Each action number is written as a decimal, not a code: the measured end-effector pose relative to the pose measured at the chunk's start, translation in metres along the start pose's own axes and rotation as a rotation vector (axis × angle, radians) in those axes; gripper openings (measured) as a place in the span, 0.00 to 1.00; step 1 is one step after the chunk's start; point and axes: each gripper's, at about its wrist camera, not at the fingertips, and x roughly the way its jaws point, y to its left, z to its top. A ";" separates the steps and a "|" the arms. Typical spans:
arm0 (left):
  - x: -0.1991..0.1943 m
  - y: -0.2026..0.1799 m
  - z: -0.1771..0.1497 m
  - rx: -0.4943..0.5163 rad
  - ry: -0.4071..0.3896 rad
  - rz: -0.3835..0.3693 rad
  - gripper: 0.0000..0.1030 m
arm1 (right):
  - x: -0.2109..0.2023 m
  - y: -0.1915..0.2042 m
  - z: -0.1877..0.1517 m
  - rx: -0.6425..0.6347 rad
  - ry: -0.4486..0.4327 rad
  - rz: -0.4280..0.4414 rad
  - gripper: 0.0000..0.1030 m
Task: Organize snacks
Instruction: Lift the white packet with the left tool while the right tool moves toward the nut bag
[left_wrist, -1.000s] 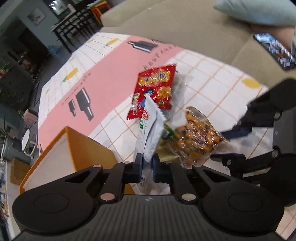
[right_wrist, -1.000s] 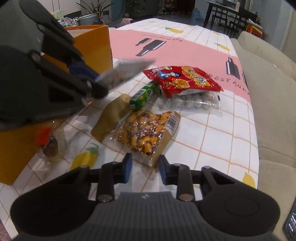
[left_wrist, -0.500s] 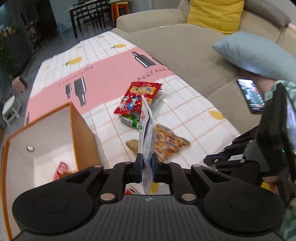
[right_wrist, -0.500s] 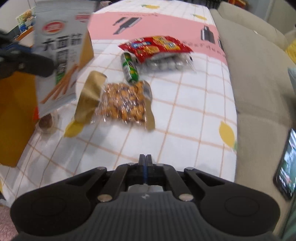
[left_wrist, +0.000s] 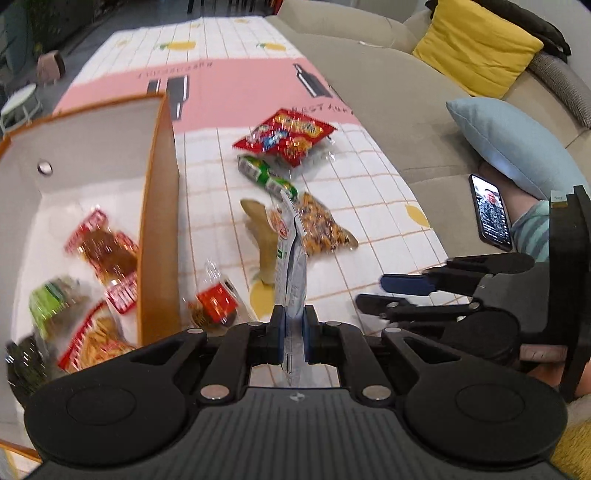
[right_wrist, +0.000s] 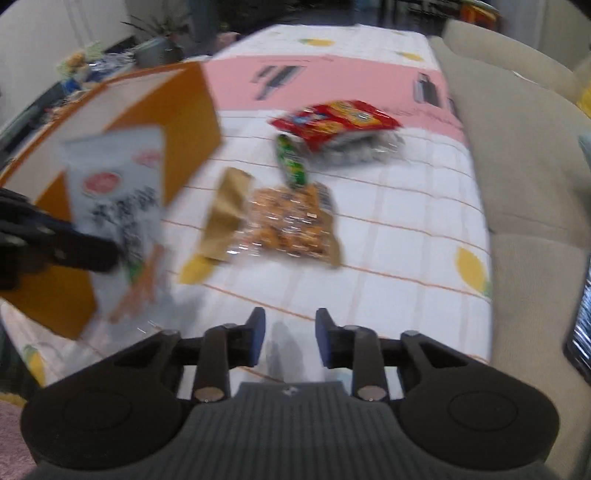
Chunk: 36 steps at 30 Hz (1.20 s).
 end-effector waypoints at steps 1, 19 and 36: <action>0.002 0.001 -0.001 -0.009 0.001 -0.001 0.09 | 0.002 0.004 0.000 -0.016 0.003 0.000 0.27; 0.048 0.004 0.015 -0.086 0.015 0.073 0.19 | 0.024 0.034 0.006 -0.057 -0.068 0.098 0.26; 0.037 0.018 0.023 -0.141 -0.055 0.129 0.10 | 0.024 0.020 0.020 -0.100 -0.246 -0.093 0.66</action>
